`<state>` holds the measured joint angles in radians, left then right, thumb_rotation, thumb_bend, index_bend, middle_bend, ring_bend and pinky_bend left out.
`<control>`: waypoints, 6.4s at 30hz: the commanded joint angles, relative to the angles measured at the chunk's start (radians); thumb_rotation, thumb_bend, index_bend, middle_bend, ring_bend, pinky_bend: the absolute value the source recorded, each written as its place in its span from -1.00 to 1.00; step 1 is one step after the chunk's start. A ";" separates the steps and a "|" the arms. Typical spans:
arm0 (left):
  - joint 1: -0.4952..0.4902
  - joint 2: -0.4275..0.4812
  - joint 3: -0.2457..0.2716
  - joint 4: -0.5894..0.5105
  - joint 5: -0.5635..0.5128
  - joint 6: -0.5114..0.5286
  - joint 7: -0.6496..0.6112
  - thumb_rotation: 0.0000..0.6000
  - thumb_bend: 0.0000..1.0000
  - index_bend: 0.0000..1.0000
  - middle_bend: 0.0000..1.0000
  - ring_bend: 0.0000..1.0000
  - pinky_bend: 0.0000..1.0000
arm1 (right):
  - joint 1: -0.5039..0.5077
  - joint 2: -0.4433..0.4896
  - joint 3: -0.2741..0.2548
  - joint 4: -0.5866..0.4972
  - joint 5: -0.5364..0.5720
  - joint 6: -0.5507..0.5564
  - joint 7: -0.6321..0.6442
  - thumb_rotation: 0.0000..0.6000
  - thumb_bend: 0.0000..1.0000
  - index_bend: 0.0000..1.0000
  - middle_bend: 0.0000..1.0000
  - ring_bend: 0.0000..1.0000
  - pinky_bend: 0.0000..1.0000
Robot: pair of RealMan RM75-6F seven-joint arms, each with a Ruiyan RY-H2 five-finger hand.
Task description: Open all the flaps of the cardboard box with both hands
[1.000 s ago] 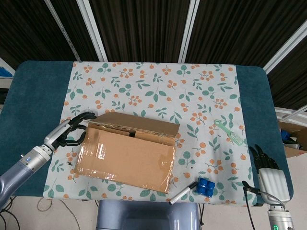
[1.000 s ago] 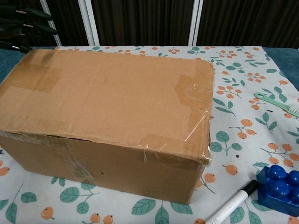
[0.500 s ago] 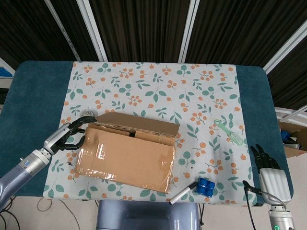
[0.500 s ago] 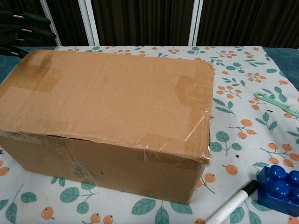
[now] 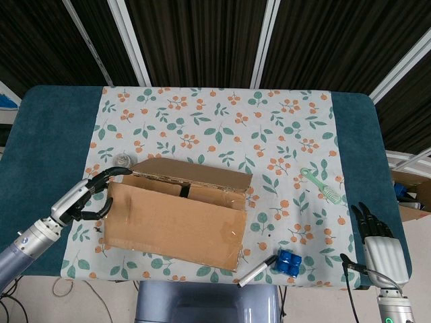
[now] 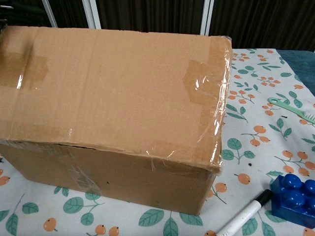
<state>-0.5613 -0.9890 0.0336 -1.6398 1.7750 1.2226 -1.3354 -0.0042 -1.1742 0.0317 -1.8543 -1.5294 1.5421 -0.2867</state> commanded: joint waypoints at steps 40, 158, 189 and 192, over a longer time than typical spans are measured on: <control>0.038 0.135 0.188 0.069 0.293 0.369 -0.112 1.00 0.16 -0.82 -0.89 -0.93 -0.20 | 0.000 0.003 0.004 -0.013 0.003 0.001 -0.002 1.00 -0.64 -1.00 -0.84 -0.67 -0.53; -0.453 0.239 0.055 -0.223 0.363 -0.362 0.805 1.00 0.23 -0.62 -0.49 -0.74 -0.74 | 0.005 -0.071 0.043 0.067 0.134 0.009 -0.168 1.00 -0.64 -1.00 -0.84 -0.66 -0.53; -0.470 0.136 0.116 -0.206 0.357 -0.364 0.945 1.00 0.23 -0.62 -0.51 -0.74 -0.77 | 0.002 -0.056 0.046 0.066 0.141 0.013 -0.143 1.00 -0.64 -1.00 -0.84 -0.66 -0.53; -0.473 0.132 0.121 -0.206 0.350 -0.369 0.953 1.00 0.23 -0.62 -0.49 -0.74 -0.77 | 0.002 -0.054 0.045 0.066 0.141 0.013 -0.140 1.00 -0.64 -1.00 -0.84 -0.66 -0.53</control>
<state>-1.0332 -0.8557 0.1534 -1.8456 2.1267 0.8548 -0.3839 -0.0021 -1.2280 0.0771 -1.7887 -1.3882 1.5552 -0.4265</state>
